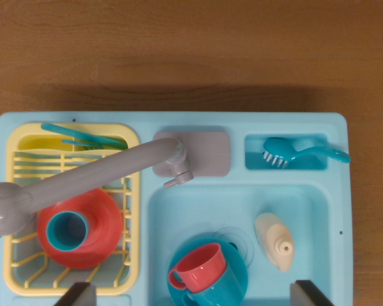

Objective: Pick detergent from the sink

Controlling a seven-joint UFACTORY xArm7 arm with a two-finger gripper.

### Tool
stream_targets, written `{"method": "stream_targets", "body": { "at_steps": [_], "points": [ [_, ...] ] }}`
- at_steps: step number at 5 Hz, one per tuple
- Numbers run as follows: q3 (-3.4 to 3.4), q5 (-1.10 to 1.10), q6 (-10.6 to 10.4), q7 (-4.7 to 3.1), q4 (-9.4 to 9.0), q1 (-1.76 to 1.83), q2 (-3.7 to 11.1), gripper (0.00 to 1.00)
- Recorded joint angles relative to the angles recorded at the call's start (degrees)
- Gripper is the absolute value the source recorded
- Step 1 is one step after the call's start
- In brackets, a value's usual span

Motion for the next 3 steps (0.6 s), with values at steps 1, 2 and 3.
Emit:
{"method": "stream_targets", "body": {
  "at_steps": [1, 2, 3],
  "points": [
    [0.0, 0.0, 0.0, 0.0, 0.0, 0.0, 0.0, 0.0],
    [-0.13, 0.19, -0.84, -0.64, -0.7, -0.17, 0.25, 0.0],
    [-0.13, 0.19, -0.84, -0.64, -0.7, -0.17, 0.25, 0.0]
  ]
}}
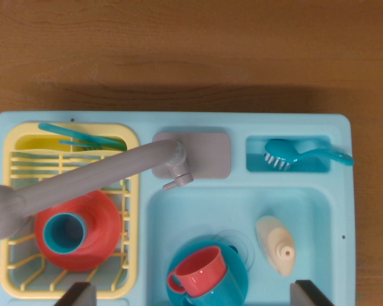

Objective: Pick detergent from the sink

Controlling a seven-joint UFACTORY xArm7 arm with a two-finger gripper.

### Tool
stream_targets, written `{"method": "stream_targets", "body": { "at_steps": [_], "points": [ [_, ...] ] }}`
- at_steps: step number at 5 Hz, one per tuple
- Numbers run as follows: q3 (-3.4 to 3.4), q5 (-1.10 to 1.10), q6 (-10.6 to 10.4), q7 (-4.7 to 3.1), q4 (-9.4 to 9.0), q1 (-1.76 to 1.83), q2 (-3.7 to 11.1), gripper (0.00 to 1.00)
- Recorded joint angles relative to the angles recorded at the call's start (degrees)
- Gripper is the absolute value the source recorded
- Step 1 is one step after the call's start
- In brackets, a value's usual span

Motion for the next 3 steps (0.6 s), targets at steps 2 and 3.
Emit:
{"method": "stream_targets", "body": {
  "at_steps": [2, 3],
  "points": [
    [-0.18, 0.28, -1.2, -0.91, -1.0, -0.24, 0.35, 0.0],
    [-0.41, 0.63, -2.73, -2.07, -2.28, -0.54, 0.79, 0.0]
  ]
}}
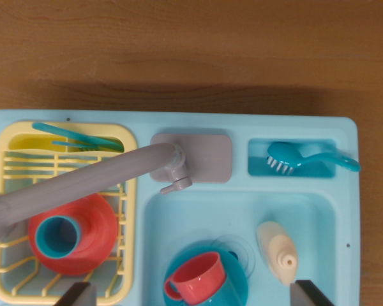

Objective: Pick detergent from the sink

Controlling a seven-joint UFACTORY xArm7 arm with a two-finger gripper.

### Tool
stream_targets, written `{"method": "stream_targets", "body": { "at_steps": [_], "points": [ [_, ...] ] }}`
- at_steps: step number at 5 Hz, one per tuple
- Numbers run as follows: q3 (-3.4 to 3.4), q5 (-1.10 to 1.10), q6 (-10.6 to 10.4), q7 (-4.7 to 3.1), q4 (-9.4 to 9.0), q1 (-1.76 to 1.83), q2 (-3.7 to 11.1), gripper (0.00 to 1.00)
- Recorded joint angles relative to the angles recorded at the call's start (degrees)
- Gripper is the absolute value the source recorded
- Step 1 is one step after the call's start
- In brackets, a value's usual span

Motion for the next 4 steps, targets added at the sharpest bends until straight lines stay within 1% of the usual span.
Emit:
{"method": "stream_targets", "body": {
  "at_steps": [1, 2, 3, 4],
  "points": [
    [0.0, 0.0, 0.0, 0.0, 0.0, 0.0, 0.0, 0.0],
    [-0.26, 0.41, -1.78, -1.35, -1.48, -0.35, 0.52, 0.0],
    [-0.26, 0.41, -1.78, -1.35, -1.48, -0.35, 0.52, 0.0],
    [-0.57, 0.88, -3.84, -2.91, -3.2, -0.75, 1.11, 0.0]
  ]
}}
